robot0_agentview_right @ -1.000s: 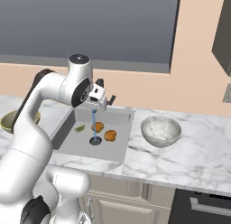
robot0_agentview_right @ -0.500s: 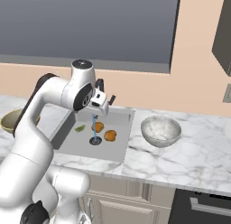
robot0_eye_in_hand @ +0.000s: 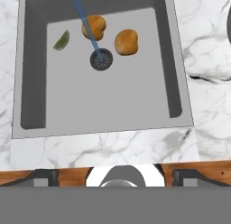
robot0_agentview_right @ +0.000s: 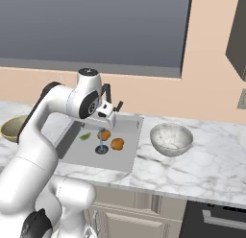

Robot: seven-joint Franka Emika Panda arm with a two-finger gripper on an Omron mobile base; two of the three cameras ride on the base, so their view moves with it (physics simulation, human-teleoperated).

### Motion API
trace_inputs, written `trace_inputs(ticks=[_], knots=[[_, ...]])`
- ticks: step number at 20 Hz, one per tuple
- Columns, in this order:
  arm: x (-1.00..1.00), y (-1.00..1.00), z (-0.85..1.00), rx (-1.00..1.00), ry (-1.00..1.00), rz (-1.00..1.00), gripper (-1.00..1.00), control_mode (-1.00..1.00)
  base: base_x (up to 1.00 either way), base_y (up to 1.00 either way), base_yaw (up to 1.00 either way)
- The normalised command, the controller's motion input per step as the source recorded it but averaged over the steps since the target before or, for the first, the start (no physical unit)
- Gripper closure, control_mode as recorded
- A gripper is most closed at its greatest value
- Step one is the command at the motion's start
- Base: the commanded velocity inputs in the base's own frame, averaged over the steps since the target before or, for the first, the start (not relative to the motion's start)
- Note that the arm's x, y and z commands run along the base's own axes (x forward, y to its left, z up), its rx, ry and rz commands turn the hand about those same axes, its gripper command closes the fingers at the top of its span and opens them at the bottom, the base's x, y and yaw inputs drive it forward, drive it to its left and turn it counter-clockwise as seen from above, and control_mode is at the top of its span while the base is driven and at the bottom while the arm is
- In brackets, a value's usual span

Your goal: Pick the potatos from the sink and place them in one bowl. Place the lemon wedge in the other bowl. Then turn off the sink faucet.

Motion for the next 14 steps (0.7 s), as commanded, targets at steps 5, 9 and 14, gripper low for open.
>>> trace_inputs(ticks=[5,9,14], knots=[[0.0,-0.06,-0.19,-0.05,0.0,0.0,-1.0,-1.0,0.0,0.0,0.0],[0.1,0.07,-0.11,-0.07,0.0,-0.03,-1.0,-1.0,0.0,0.0,0.0],[0.02,0.01,-0.29,0.0,-0.03,-0.02,-1.0,-1.0,0.0,0.0,0.0]])
